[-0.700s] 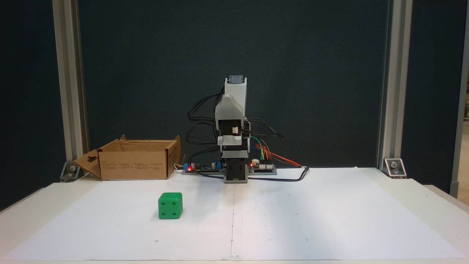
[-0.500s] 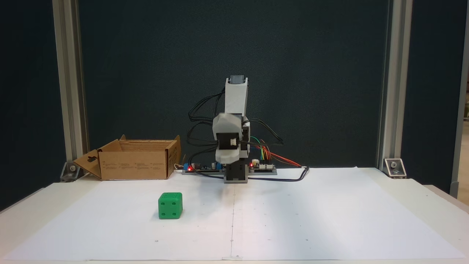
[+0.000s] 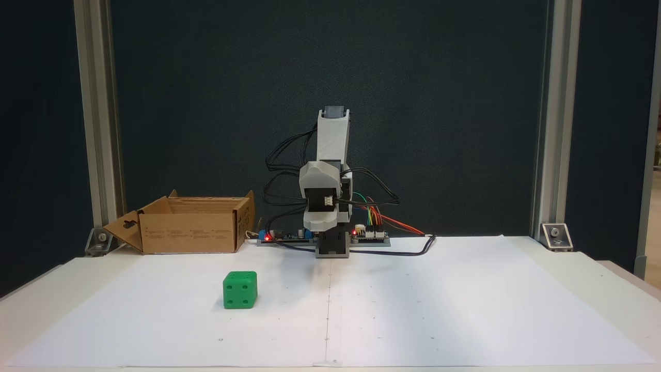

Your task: Grasp a green dice and put it in the bin.

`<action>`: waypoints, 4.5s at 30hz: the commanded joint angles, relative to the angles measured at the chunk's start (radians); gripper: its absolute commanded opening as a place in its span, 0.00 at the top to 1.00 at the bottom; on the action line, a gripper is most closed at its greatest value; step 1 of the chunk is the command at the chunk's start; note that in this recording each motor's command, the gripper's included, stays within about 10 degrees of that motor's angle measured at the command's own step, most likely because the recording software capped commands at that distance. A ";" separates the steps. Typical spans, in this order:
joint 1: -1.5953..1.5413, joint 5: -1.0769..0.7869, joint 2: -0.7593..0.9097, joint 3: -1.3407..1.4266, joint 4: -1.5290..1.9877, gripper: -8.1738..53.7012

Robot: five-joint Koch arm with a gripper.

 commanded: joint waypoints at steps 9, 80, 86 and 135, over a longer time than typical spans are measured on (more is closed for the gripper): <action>-0.008 0.029 0.109 -0.117 0.137 0.17; 0.540 -0.563 -0.805 -1.878 2.470 0.15; 0.535 -0.578 -0.873 -1.875 2.457 0.14; 0.476 -0.632 -0.913 -1.629 2.221 0.16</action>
